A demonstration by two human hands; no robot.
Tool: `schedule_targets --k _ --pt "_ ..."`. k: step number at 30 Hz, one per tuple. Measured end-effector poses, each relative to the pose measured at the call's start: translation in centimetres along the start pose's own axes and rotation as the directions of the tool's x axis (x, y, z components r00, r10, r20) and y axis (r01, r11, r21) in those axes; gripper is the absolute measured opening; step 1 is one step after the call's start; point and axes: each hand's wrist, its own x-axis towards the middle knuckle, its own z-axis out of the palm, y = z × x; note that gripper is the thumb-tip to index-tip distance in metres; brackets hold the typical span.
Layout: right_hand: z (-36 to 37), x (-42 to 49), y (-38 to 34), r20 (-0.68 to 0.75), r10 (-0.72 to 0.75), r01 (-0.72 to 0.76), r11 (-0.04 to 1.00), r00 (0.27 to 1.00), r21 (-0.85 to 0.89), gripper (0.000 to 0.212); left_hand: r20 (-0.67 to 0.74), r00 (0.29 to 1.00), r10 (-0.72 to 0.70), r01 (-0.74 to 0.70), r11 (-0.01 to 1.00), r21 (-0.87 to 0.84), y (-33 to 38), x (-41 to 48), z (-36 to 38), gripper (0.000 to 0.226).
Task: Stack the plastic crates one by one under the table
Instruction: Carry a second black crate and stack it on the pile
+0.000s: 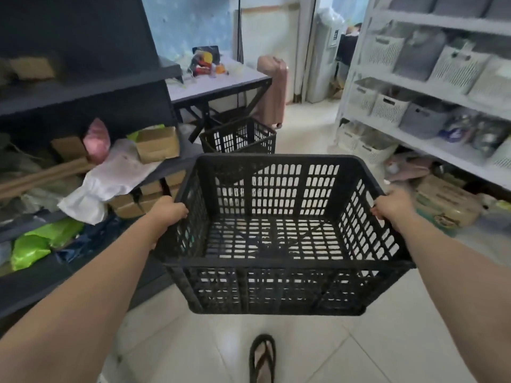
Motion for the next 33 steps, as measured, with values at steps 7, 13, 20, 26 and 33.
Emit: schedule_targets --k 7,13,20,26,33 --pt "1.4 13.5 -7.0 -0.048 0.039 -0.037 0.999 0.998 0.039 0.019 0.03 1.0 0.006 -0.006 1.0 -0.002 10.9 14.0 3.6 0.028" --pt "4.2 25.5 -13.7 -0.075 -0.001 0.009 0.994 0.997 0.113 0.014 -0.051 0.999 0.012 -0.013 1.0 -0.01 19.9 24.2 5.1 0.023" --pt "10.9 42.3 -22.3 0.049 -0.059 0.051 0.988 0.997 0.148 0.018 -0.13 0.99 -0.05 0.043 0.997 -0.061 26.8 37.9 8.0 0.042" --pt "17.3 54.2 -33.2 0.159 -0.19 0.177 0.98 0.969 0.095 0.023 -0.245 0.951 -0.189 0.155 0.977 -0.149 30.7 47.1 8.0 0.033" --pt "28.8 64.5 -43.3 0.288 -0.227 0.207 0.973 0.93 0.101 0.021 -0.328 0.896 -0.298 0.239 0.949 -0.207 32.4 58.4 5.7 0.026"
